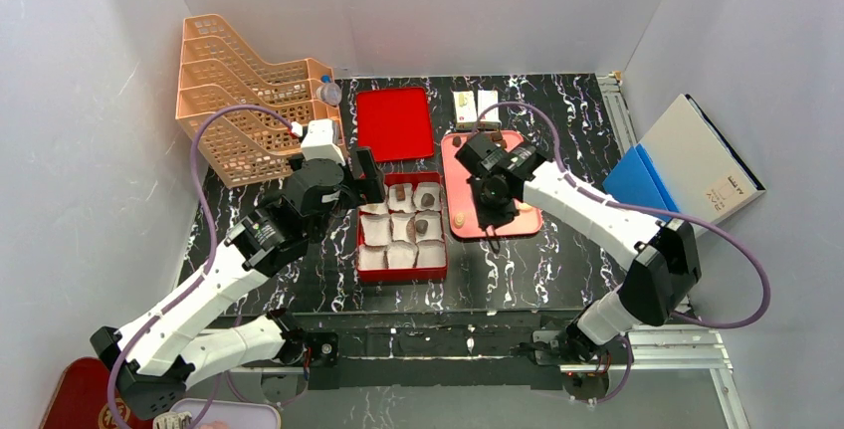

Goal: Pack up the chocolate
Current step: Adjust the packing box at the center of the board.

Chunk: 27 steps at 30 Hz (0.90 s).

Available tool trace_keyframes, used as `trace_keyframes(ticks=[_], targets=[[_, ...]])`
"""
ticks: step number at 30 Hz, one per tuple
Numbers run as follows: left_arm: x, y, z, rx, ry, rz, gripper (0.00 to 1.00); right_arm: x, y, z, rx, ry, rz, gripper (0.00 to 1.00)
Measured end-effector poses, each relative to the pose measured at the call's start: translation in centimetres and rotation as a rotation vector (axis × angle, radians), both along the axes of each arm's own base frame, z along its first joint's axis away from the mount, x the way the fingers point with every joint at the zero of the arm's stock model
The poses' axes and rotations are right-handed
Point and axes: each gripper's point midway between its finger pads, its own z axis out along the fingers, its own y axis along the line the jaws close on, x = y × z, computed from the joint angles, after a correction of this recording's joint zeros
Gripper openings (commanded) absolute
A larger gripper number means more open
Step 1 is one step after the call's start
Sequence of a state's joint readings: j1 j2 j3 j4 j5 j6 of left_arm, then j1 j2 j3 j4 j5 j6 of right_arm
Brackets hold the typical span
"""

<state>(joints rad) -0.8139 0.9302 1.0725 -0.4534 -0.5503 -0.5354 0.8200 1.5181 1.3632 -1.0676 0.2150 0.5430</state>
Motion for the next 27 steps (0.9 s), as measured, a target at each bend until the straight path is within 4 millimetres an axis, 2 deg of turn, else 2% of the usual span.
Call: trace_keyframes(ticks=[5, 8, 16, 27], targets=[[0.1, -0.3, -0.2, 0.002, 0.007, -0.008, 0.98, 2.5, -4.0, -2.2, -0.036, 0.017, -0.143, 0.31], [0.1, -0.3, -0.3, 0.002, 0.008, -0.009, 0.99, 3.8, -5.6, -2.7, -0.038, 0.011, -0.198, 0.31], [0.1, -0.3, -0.3, 0.002, 0.007, -0.009, 0.98, 6.4, -6.1, -5.1, -0.045, 0.025, -0.229, 0.31], [0.1, -0.2, -0.5, 0.012, 0.008, -0.010, 0.98, 7.8, -6.6, -7.8, -0.061, 0.072, -0.253, 0.35]])
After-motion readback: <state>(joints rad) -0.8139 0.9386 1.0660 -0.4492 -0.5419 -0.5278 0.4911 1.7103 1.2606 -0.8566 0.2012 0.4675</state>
